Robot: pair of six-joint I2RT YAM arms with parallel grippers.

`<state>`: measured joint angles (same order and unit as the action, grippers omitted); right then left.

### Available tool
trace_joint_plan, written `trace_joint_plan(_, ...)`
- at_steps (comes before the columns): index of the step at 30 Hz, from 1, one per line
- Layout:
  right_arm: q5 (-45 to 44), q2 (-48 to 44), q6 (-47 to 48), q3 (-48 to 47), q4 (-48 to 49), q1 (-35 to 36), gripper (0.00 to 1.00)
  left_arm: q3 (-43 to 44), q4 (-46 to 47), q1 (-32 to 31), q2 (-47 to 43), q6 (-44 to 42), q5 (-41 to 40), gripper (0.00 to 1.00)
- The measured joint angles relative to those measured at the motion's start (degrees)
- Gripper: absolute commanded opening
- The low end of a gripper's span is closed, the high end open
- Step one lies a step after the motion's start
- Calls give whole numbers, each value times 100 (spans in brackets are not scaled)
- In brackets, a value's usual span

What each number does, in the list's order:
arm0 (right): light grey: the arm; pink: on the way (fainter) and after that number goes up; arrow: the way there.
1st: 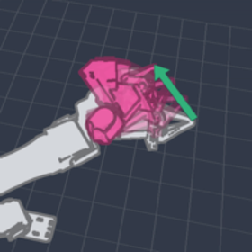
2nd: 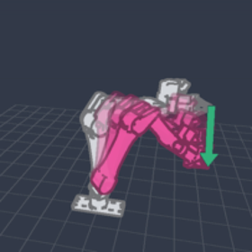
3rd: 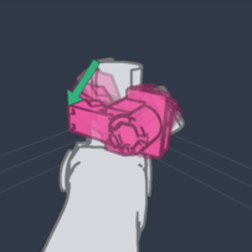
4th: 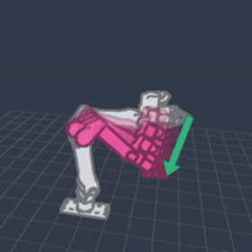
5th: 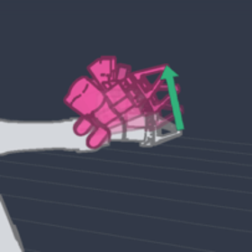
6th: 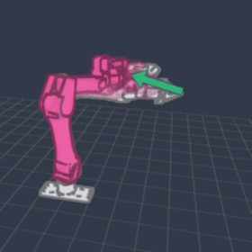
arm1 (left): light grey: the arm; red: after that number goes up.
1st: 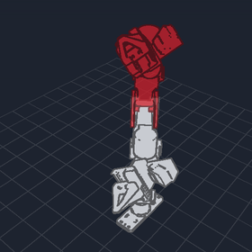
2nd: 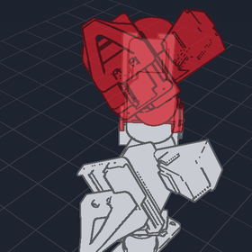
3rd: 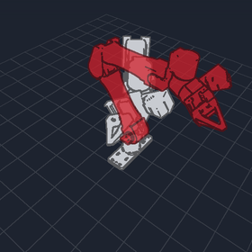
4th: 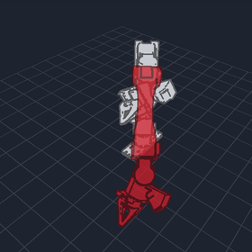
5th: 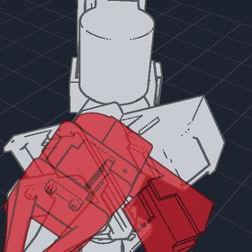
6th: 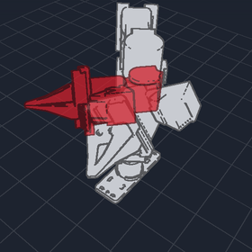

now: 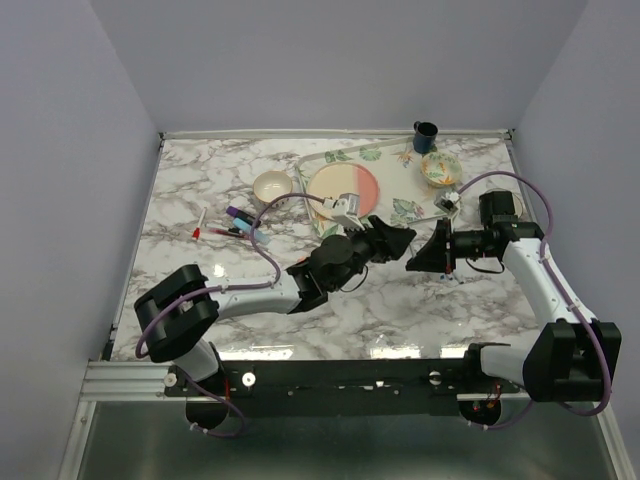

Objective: Open the pen caps

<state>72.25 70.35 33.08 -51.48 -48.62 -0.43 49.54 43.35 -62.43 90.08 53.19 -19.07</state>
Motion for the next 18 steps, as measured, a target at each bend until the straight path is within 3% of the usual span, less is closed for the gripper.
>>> trace_joint_plan(4,0,0,70,0,-83,0,1,317,-293,11,83,-22,297,55)
trace_joint_plan(7,0,0,129,0,-114,0,1,476,-330,24,179,-39,509,36)
trace_joint_plan(10,0,2,151,-2,-142,0,1,581,-374,63,299,-70,745,3)
trace_joint_plan(18,-72,28,238,-101,-245,81,1,459,-442,208,168,-46,861,0)
